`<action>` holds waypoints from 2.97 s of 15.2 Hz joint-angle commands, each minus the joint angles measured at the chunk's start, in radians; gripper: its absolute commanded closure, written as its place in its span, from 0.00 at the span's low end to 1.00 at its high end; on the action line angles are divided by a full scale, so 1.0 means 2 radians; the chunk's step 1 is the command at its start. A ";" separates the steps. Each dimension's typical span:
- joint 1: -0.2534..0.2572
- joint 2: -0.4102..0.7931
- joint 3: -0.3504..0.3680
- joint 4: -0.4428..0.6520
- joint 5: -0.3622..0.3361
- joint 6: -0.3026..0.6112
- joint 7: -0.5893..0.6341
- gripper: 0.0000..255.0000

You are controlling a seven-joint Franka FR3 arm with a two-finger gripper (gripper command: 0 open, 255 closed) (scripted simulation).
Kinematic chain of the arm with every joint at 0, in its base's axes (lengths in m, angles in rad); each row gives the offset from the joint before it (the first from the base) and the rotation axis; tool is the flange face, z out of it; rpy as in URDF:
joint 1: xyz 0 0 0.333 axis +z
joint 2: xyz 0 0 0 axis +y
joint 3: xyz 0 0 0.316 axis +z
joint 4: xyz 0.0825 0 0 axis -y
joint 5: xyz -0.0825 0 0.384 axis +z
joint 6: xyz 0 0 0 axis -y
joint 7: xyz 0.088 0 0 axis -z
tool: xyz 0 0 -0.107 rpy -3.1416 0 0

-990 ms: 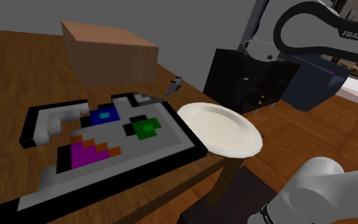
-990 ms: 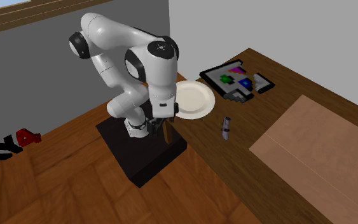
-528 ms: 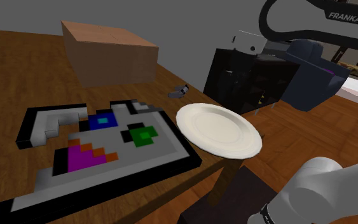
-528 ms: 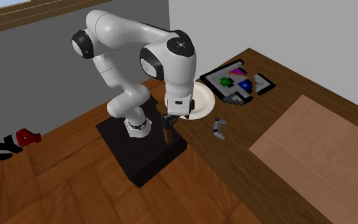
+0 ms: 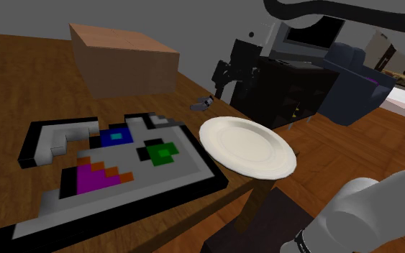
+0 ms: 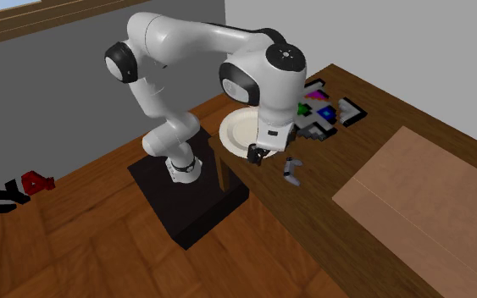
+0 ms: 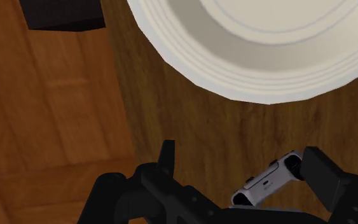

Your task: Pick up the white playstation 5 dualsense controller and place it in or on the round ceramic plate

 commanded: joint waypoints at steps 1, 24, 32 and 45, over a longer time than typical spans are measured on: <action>-0.003 0.040 0.012 0.041 0.011 0.002 0.041 0.00; 0.000 0.118 0.037 0.082 0.031 0.052 0.131 1.00; 0.001 0.118 0.037 0.083 0.031 0.052 0.131 1.00; 0.002 0.156 0.084 0.120 -0.146 0.008 0.293 0.00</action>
